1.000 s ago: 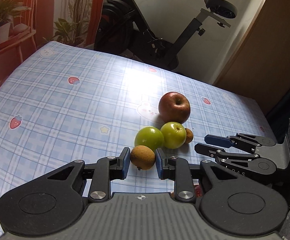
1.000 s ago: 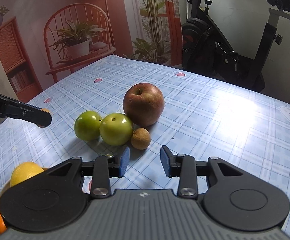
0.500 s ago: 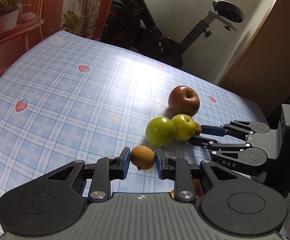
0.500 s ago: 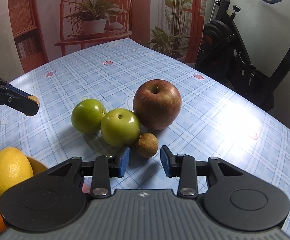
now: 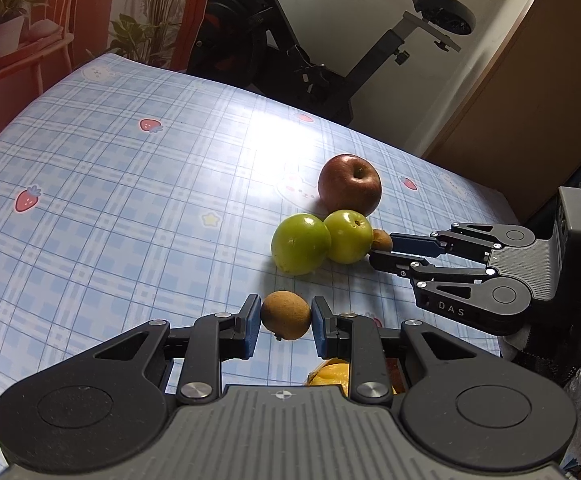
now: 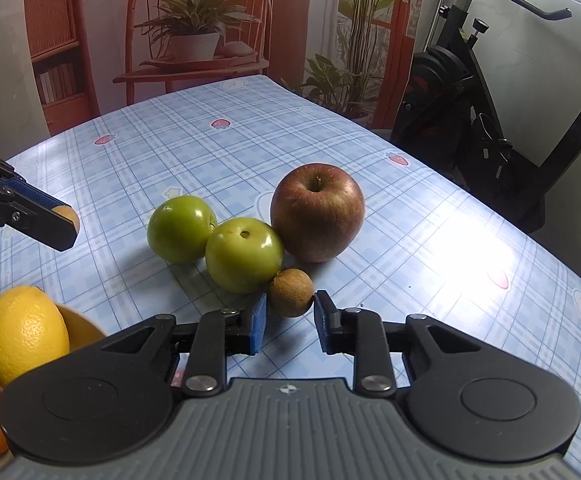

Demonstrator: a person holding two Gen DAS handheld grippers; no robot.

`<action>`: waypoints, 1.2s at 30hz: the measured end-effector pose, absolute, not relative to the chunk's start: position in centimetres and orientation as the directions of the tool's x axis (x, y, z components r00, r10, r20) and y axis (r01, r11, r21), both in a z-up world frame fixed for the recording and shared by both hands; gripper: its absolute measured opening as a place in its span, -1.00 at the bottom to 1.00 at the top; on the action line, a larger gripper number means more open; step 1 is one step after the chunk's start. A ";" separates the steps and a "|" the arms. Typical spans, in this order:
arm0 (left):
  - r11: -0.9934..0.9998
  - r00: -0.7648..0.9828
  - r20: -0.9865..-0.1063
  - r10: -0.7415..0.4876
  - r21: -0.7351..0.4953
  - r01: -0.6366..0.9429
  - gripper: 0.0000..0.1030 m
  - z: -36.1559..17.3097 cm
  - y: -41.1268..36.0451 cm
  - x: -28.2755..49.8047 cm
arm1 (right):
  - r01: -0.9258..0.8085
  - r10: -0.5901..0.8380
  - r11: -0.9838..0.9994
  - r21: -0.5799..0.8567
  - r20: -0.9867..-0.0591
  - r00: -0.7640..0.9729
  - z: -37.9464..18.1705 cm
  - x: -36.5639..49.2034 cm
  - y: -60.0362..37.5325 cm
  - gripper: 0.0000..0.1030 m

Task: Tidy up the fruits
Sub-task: 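Close the right tool fingers on the small brown fruit and lift it, then carry the brown fruit with the right tool onto the plate and release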

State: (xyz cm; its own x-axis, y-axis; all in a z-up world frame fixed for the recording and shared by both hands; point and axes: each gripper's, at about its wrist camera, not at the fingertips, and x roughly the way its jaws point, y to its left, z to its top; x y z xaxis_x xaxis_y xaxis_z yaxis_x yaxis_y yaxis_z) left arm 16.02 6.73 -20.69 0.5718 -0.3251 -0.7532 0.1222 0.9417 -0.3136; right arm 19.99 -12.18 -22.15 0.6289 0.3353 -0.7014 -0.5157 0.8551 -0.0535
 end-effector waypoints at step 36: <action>0.917 0.566 -0.725 -0.393 -0.358 0.178 -0.44 -19.3 6.6 11.9 | -0.361 0.348 0.924 0.127 -0.670 0.655 -19.2 14.3 -14.4 -0.44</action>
